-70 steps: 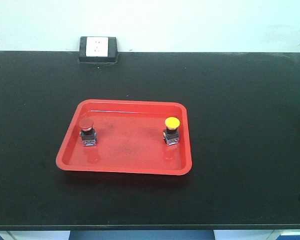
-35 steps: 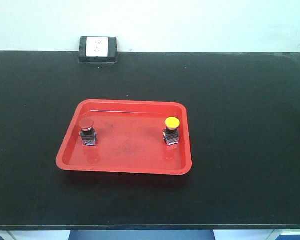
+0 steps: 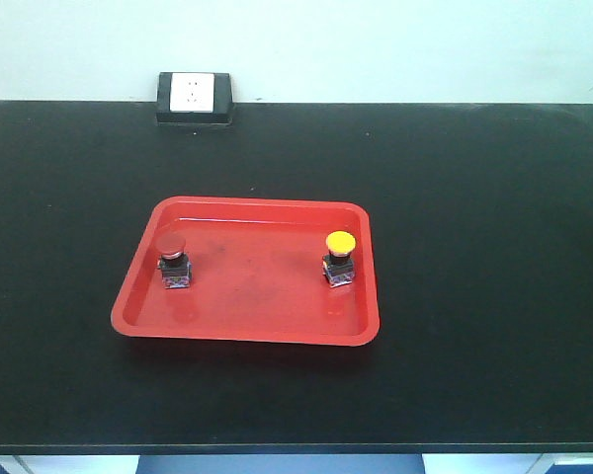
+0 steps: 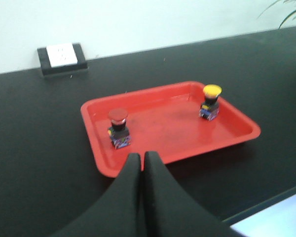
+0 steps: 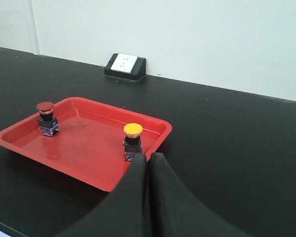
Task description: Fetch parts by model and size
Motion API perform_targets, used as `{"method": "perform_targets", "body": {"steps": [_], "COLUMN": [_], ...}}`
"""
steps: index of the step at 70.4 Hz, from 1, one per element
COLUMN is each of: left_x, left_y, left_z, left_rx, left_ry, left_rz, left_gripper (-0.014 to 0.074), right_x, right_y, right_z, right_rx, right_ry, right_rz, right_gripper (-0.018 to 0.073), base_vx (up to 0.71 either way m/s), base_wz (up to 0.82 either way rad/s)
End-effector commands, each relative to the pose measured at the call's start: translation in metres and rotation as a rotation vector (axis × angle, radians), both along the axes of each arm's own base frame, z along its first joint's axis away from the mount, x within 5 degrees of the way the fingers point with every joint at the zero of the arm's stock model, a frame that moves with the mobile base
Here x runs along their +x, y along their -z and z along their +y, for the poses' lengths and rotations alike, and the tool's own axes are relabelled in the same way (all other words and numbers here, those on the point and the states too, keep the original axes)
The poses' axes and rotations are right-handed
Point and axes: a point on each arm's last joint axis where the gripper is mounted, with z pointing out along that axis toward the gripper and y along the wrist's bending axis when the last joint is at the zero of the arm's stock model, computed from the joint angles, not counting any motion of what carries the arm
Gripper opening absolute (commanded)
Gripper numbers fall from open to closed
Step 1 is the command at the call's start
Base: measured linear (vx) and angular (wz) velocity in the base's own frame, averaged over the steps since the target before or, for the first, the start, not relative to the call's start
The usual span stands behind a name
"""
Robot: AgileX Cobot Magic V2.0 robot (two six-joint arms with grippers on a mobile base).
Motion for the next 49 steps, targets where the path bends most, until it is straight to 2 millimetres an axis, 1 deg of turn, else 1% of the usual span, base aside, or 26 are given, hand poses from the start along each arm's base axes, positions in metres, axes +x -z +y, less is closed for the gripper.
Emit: {"method": "perform_targets", "body": {"steps": [1,6,20,32,38,49], "left_x": [0.006,0.009,0.014,0.013,0.014,0.014], "left_y": [-0.001,0.011,0.044,0.067,0.073,0.072], "left_z": [0.002,0.004,0.012,0.017,0.019,0.022], "left_rx": [0.028,0.034,-0.006,-0.017,-0.042,-0.038], "left_ry": [-0.029,-0.072,-0.234,-0.315,-0.351,-0.404], "left_rz": [-0.079,-0.112,-0.295,-0.352,-0.342,-0.343], "left_gripper": [-0.0008,-0.0008,-0.0008,-0.0008,-0.0008,-0.0008], "right_x": [0.001,0.001,0.001,0.001,0.001,0.001], "right_y": [-0.014,-0.014,-0.014,-0.014,-0.014,-0.014], "right_z": [0.000,0.000,0.000,0.000,0.000,0.000], "right_rx": [0.022,0.022,0.021,0.021,0.021,0.020], "right_ry": [0.002,0.002,0.002,0.002,0.002,0.002], "right_rz": [-0.087,-0.087,-0.087,-0.087,-0.087,-0.087], "right_gripper": [-0.0010,-0.0010,-0.0010,-0.0010,-0.0010,-0.0010], "base_vx": [0.00,0.00,0.00,0.00,0.00,0.00], "base_wz": [0.00,0.00,0.00,0.00,0.00,0.00]}}
